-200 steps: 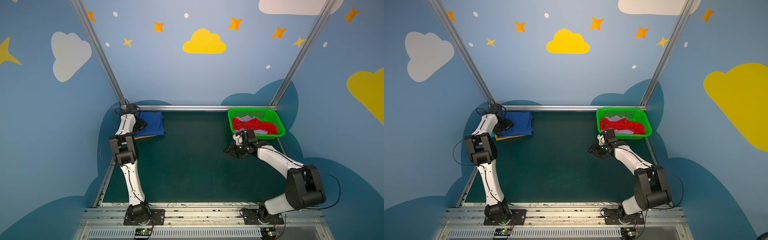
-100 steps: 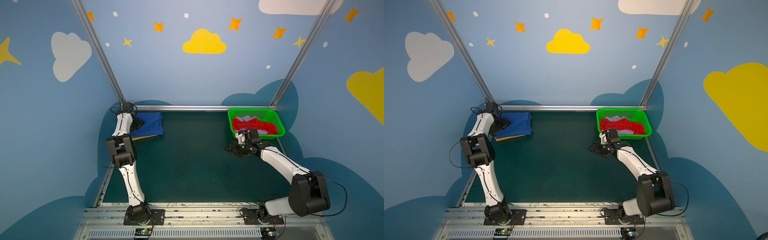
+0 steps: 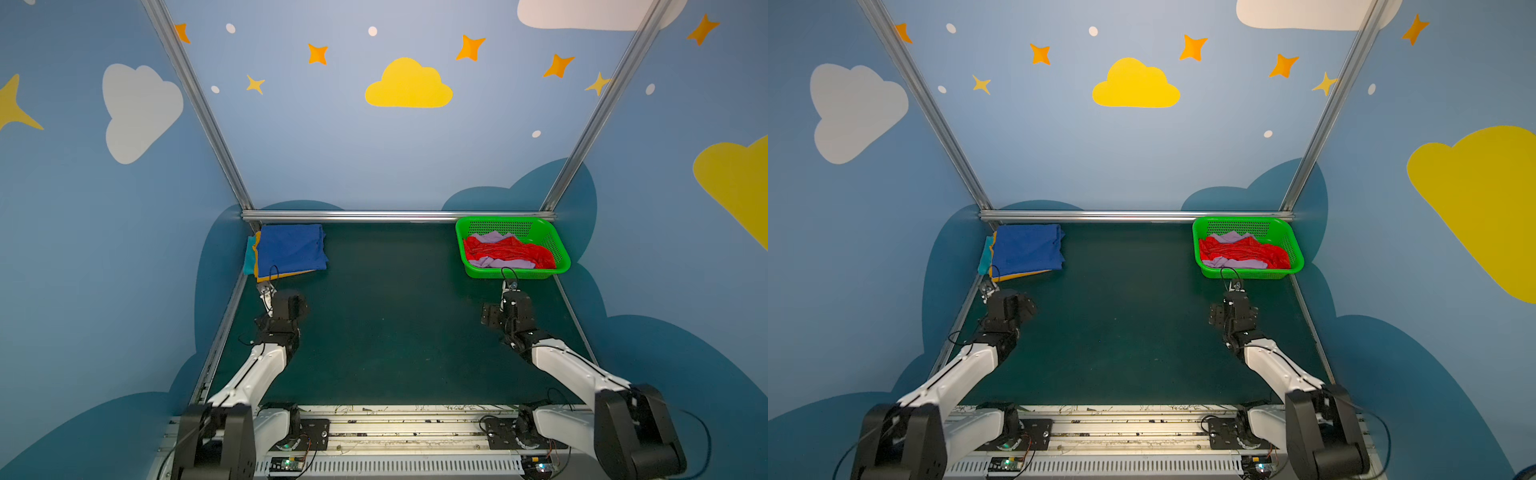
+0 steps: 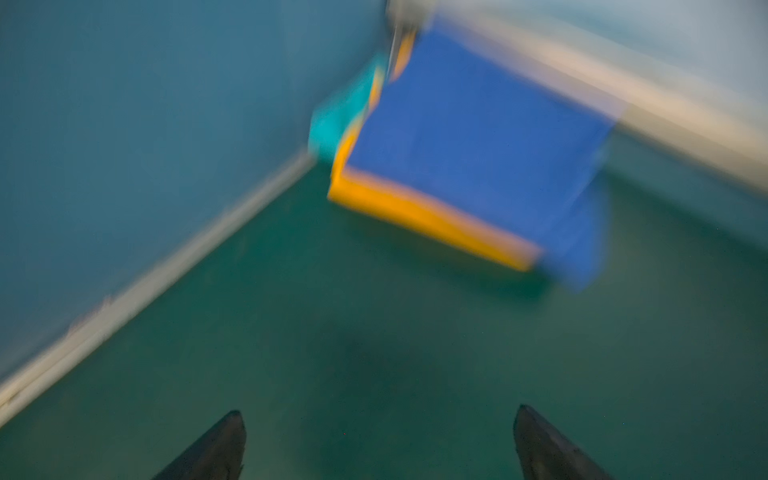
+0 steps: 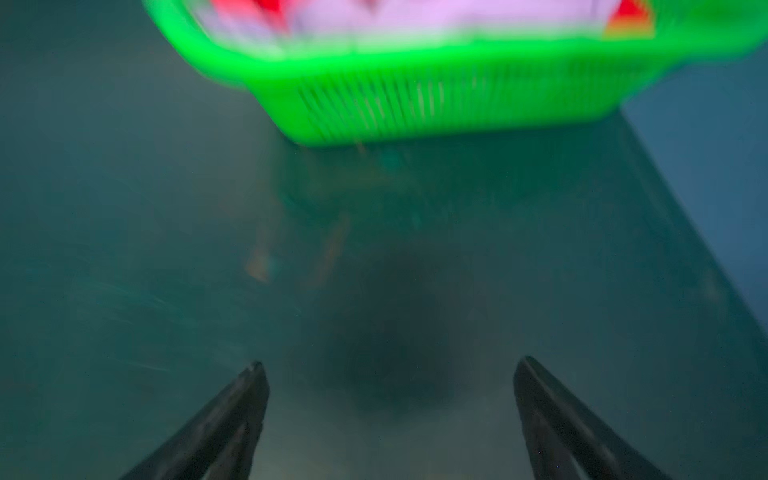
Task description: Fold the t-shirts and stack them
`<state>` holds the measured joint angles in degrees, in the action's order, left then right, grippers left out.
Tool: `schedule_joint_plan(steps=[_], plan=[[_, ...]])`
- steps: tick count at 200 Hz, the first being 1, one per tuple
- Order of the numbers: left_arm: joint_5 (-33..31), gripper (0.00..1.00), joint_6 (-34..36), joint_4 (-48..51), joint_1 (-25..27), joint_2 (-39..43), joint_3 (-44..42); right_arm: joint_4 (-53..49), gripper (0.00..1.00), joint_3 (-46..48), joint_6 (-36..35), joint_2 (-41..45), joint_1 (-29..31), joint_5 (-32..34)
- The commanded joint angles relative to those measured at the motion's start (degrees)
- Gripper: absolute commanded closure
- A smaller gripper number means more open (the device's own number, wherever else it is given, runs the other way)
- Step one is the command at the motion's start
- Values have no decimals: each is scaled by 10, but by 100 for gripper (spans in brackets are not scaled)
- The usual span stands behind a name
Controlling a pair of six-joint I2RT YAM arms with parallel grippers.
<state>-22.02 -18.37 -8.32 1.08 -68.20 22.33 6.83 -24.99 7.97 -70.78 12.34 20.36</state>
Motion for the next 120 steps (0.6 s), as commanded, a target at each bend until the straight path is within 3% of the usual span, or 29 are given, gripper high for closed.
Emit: schedule_joint_plan(steps=[1,12,21,29,36,51,60,67,74,87,104,120], plan=[[61,0,66,-116,5,-41,29,121,7,-34,-35,-33,-16,9],[66,0,55,-208,5,-84,21,126,7,-55,-35,-53,-33,-11],[41,0,64,-183,3,-117,57,137,7,-61,-9,-78,-54,-12],[44,0,101,-139,-2,-144,102,198,7,-49,-41,-121,-94,-119],[82,0,121,-180,-14,-169,98,219,4,-35,-45,-123,-97,-138],[199,0,145,-337,-35,-171,6,229,4,-13,-54,-97,-93,-188],[158,0,113,-519,-41,-201,-64,236,4,-10,-66,-98,-95,-202],[167,0,103,-571,-53,-226,-73,217,4,-25,-62,-106,-101,-211],[196,0,110,-531,-55,-221,-58,188,4,-45,-53,-115,-105,-213],[233,0,134,-322,-56,-180,17,159,4,-69,-51,-129,-105,-214],[206,0,123,-439,-46,-212,-15,159,4,-69,-50,-129,-113,-227],[214,0,132,-358,-47,-189,5,160,4,-68,-50,-128,-112,-227]])
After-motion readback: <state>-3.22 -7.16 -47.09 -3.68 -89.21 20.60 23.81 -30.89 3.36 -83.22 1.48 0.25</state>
